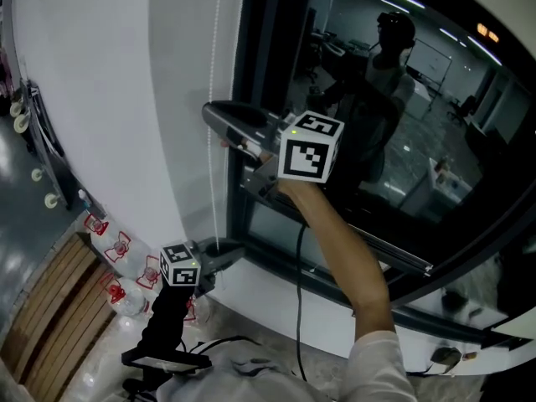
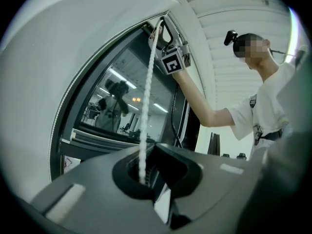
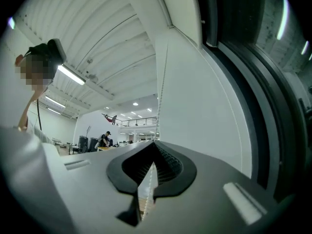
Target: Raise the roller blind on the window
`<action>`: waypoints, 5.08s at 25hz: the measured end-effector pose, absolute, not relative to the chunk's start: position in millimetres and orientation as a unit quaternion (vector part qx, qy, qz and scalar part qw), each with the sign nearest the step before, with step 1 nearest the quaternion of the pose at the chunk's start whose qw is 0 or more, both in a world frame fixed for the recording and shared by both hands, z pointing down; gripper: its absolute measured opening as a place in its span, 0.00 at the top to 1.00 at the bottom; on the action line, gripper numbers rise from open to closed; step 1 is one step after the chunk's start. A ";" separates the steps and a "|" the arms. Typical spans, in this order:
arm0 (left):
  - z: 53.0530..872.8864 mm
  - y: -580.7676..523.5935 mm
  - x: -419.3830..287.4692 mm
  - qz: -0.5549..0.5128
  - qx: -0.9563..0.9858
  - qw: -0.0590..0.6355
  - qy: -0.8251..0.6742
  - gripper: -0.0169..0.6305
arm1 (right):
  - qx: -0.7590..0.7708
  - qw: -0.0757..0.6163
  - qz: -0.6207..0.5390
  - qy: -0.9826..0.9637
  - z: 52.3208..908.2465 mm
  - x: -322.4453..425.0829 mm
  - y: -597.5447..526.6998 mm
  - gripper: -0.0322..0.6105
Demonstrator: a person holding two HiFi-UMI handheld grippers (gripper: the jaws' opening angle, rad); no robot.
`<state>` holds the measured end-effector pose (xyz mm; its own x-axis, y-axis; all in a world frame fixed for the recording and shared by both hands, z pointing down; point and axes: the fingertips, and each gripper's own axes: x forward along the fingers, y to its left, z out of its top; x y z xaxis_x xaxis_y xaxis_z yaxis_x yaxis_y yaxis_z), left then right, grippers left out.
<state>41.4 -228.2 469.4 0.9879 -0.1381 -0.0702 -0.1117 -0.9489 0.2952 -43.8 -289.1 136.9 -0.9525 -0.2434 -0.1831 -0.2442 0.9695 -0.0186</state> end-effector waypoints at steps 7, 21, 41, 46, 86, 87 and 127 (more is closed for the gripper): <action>469.2 -231.3 47.0 -0.041 0.986 0.147 -0.059 0.97 | -0.140 0.082 -0.052 0.985 223.9 -35.4 -288.2 0.94; 473.4 -227.8 56.2 -0.035 0.987 0.149 -0.048 0.97 | -0.169 0.030 -0.125 0.977 349.4 -30.6 -276.7 0.94; 555.2 -206.5 -44.0 -0.005 0.931 0.124 -0.343 0.69 | -0.263 0.077 -0.093 0.957 331.8 14.4 -273.6 0.92; 532.1 -188.9 -42.5 -0.041 0.923 0.096 -0.372 0.90 | -0.349 0.081 -0.064 0.931 339.6 52.6 -250.6 0.74; 487.5 103.5 7.5 -0.011 0.969 0.057 -0.239 0.98 | -0.745 0.097 -0.095 0.653 485.6 112.5 174.0 0.95; 483.4 104.0 6.6 -0.016 0.968 0.053 -0.245 0.98 | -0.750 0.098 -0.091 0.647 483.2 113.3 175.1 0.95; 447.8 66.5 -0.7 -0.038 0.964 0.028 -0.260 0.98 | -0.758 0.108 -0.052 0.641 451.8 112.7 148.4 0.95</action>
<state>-0.7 66.5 447.8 0.8614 -0.5045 -0.0593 -0.5002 -0.8628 0.0740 112.7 148.4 451.8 0.1725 -0.9832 -0.0595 -0.9605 -0.1545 -0.2316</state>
